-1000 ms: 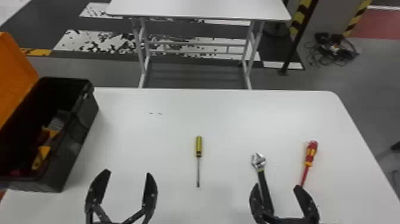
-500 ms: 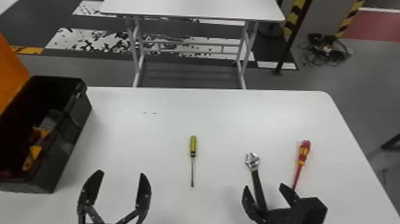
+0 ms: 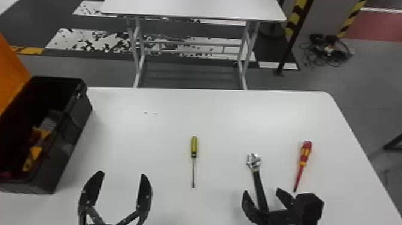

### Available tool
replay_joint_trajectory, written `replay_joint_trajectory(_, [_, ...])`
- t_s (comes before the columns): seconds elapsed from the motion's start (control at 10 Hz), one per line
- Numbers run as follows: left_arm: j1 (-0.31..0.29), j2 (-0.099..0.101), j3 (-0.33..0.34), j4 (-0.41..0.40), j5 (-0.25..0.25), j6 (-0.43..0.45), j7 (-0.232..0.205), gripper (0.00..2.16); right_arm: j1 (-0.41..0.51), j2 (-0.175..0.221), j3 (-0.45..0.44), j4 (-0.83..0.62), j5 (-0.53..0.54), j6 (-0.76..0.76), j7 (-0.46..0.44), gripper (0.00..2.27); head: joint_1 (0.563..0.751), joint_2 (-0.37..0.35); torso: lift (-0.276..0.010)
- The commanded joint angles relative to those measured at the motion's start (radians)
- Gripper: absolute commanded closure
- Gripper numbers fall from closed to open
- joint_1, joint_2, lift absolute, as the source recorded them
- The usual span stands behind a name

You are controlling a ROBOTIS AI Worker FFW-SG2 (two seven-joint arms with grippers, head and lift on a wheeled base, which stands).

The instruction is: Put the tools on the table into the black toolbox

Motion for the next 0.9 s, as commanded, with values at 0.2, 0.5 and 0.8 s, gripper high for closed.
replay_joint_trajectory(0.2, [-0.002, 0.0, 0.0, 0.002, 0.0, 0.001, 0.0, 0.18, 0.0, 0.0, 0.001, -0.004, 0.0, 0.011, 0.0, 0.27, 0.695, -0.061, -0.075])
replay_joint_trajectory(0.5, [-0.002, 0.002, 0.0, 0.002, 0.0, 0.001, 0.0, 0.19, -0.003, 0.0, 0.003, -0.005, 0.001, 0.017, 0.0, 0.96, 0.695, -0.059, -0.075])
replay_joint_trajectory(0.8, [-0.001, 0.002, 0.0, 0.0, -0.002, 0.001, 0.0, 0.19, -0.006, 0.001, 0.0, -0.025, 0.009, 0.091, -0.005, 2.06, 0.695, -0.058, -0.075])
